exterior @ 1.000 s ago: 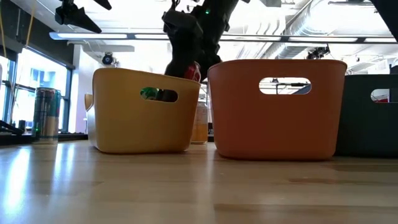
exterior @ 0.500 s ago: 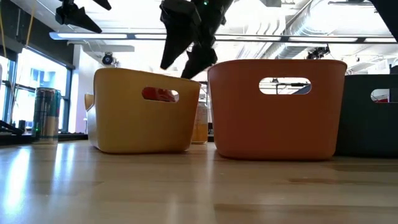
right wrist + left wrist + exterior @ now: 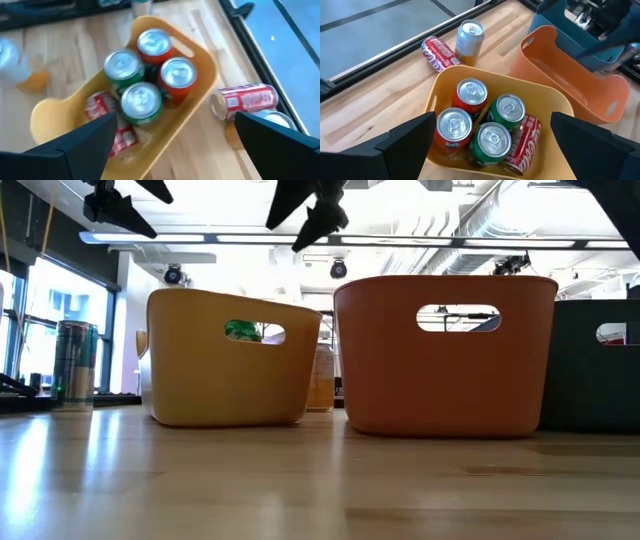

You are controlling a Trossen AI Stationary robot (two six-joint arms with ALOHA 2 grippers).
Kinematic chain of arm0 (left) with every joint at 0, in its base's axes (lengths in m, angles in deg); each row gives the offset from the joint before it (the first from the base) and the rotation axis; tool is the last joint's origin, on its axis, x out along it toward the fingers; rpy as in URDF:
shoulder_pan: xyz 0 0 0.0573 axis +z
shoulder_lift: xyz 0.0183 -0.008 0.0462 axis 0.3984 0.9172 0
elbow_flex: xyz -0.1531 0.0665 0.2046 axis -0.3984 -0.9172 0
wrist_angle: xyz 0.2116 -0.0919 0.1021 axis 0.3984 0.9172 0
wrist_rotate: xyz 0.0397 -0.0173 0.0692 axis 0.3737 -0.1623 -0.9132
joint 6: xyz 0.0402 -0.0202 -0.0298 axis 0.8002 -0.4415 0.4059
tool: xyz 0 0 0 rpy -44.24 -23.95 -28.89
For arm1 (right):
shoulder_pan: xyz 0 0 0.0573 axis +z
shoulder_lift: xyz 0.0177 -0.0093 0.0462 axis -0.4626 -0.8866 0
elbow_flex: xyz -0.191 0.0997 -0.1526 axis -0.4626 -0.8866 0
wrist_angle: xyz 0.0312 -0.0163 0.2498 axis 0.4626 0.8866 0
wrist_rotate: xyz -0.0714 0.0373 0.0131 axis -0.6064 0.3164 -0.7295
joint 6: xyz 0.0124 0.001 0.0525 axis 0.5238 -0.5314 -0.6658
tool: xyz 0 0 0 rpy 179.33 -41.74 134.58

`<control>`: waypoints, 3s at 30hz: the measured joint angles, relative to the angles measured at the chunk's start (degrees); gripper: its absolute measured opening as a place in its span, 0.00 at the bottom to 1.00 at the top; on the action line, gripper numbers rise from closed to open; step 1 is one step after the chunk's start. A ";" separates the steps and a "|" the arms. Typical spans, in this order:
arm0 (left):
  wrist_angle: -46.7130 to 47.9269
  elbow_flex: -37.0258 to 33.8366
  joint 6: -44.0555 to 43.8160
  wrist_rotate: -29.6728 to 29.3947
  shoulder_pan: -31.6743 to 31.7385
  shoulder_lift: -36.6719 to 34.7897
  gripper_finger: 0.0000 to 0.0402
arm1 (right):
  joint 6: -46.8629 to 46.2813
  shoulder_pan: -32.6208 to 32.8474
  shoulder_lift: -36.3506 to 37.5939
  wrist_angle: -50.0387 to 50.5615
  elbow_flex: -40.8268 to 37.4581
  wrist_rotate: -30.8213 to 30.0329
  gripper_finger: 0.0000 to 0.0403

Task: Sort soda cans
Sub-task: Put the right red-white soda can into the yellow bin

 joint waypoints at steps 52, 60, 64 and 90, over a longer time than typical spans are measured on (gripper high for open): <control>-19.09 -3.96 15.94 11.76 -9.29 47.77 0.83 | 2.87 -4.81 12.68 14.92 -5.18 -9.36 0.99; -18.54 -3.11 15.53 13.30 -8.51 47.26 0.82 | 3.66 -4.81 12.68 13.96 -5.18 -9.29 0.99; -15.84 0.78 8.60 17.81 -7.46 45.10 0.82 | 3.69 -4.81 12.68 13.98 -5.17 -9.26 0.99; -10.42 5.50 -11.11 12.31 -6.03 59.36 0.82 | 5.17 -7.56 12.66 11.88 -5.17 -8.28 0.99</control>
